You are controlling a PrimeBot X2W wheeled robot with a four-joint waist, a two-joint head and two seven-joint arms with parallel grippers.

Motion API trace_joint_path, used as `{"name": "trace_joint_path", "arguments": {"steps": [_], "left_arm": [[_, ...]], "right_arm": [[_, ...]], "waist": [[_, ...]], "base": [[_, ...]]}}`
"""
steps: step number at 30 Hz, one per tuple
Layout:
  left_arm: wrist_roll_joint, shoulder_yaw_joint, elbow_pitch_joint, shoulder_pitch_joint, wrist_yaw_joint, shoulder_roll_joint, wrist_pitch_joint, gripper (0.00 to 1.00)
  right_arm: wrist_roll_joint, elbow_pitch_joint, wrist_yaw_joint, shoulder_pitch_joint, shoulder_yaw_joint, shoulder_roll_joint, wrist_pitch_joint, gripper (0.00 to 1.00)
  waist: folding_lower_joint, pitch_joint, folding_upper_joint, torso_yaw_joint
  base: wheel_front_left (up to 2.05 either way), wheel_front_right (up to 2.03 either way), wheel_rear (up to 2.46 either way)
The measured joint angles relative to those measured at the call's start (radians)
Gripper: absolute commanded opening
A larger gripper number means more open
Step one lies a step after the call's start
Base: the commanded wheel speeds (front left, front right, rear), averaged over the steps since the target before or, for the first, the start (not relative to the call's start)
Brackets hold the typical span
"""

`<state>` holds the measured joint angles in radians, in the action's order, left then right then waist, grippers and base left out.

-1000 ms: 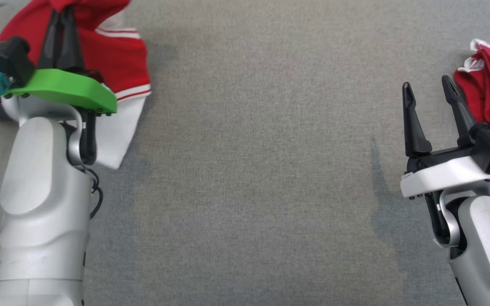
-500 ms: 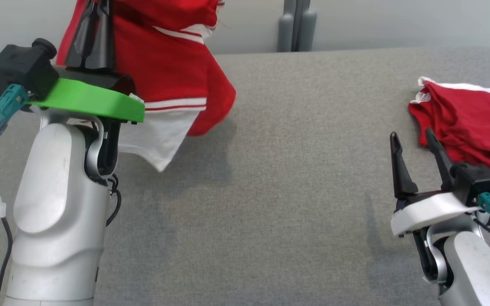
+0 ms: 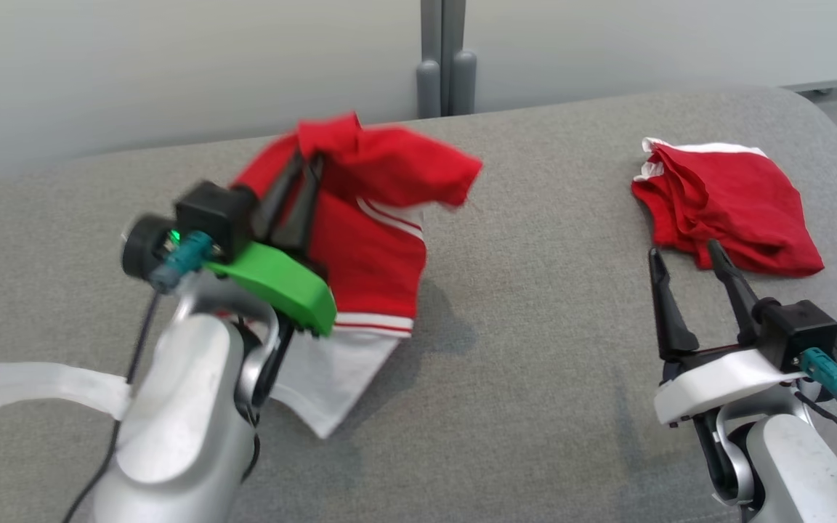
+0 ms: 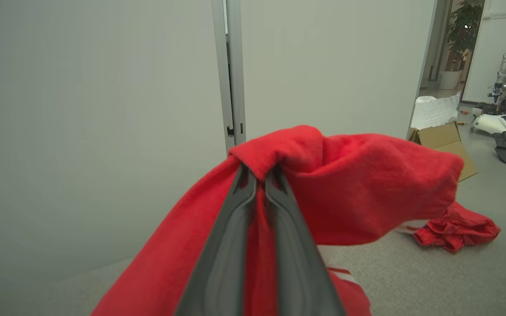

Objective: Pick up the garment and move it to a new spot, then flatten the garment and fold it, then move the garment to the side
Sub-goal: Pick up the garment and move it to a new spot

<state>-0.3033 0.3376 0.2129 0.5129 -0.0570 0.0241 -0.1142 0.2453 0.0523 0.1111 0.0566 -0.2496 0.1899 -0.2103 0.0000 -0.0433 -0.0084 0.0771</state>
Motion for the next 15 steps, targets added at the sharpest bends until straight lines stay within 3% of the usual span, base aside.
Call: {"name": "trace_joint_path", "arguments": {"steps": [9,15], "left_arm": [[0.016,0.097,0.151,-0.07,0.0,0.006,0.114,0.0],[0.062,0.142,0.197,0.069,0.002,0.009,0.138,0.0]], "right_arm": [[-0.001,-0.014,-0.027,0.016,-0.056,-0.019,0.009,1.0],[-0.007,-0.016,-0.035,0.062,-0.081,-0.042,0.009,1.0]], "waist": [[0.0,-0.066,0.0,0.067],[0.0,-0.122,0.0,0.132]], "base": [[0.0,0.0,0.0],[0.0,0.0,0.0]]}}
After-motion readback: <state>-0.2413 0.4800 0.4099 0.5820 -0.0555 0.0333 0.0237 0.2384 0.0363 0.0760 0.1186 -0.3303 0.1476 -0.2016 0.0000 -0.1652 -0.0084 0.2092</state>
